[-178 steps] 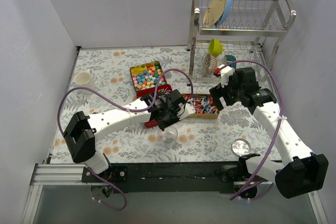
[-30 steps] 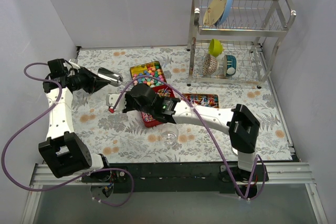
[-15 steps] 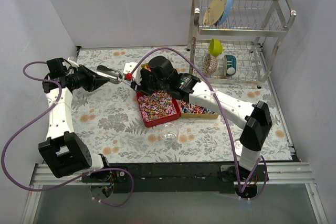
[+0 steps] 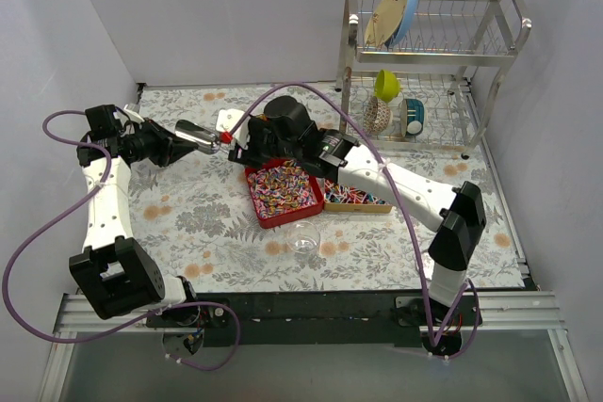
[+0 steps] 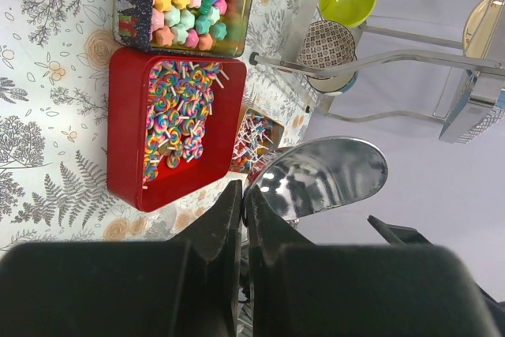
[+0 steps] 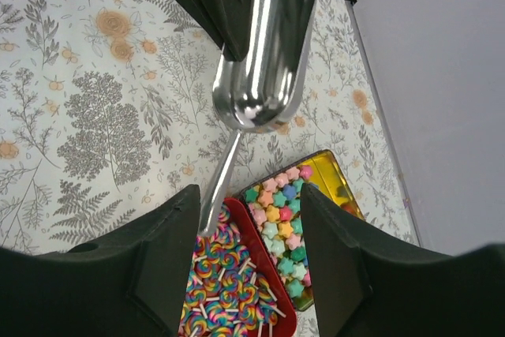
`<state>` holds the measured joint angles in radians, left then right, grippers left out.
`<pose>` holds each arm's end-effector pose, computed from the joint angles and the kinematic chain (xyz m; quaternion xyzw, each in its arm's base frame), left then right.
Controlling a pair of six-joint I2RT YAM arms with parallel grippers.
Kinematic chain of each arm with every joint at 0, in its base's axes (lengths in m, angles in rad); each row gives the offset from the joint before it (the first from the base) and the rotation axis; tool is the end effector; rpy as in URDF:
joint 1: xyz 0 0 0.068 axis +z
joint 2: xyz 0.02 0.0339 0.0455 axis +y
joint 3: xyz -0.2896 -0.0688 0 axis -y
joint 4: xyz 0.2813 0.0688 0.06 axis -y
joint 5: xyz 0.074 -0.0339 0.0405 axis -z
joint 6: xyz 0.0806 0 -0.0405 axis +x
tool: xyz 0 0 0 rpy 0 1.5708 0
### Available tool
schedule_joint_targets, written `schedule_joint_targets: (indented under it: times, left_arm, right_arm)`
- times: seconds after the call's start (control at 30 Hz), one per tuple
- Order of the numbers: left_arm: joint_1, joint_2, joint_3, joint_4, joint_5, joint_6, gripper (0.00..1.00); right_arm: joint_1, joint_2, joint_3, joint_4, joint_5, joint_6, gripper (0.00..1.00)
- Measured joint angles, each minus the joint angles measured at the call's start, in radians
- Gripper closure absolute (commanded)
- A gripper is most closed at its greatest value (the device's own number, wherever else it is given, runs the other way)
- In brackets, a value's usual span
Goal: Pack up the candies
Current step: Pick up the spatula from the center of the board.
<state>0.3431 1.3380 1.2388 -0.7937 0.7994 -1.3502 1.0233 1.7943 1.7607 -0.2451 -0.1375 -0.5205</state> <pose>0.3214 0.0535 0.3257 -0.5650 0.6725 -0.4692 0.0912 0.2588 0.4457 0.4041 -0.5853 0.5420 0.2025 0.5681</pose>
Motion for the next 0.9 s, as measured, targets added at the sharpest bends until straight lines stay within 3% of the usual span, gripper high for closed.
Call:
schedule_joint_targets:
  times: [0.2, 0.33, 0.9]
  left_arm:
    - [0.0, 0.0, 0.0, 0.0, 0.0, -0.004, 1.0]
    - [0.0, 0.0, 0.0, -0.002, -0.011, -0.006, 1.0]
    - [0.0, 0.016, 0.001, -0.007, 0.002, -0.034, 1.0]
  right_arm:
    - [0.071, 0.063, 0.004, 0.053, 0.089, -0.042, 0.42]
    - [0.107, 0.118, 0.005, 0.084, 0.175, -0.079, 0.51]
    - [0.11, 0.142, 0.005, 0.159, 0.345, -0.142, 0.62]
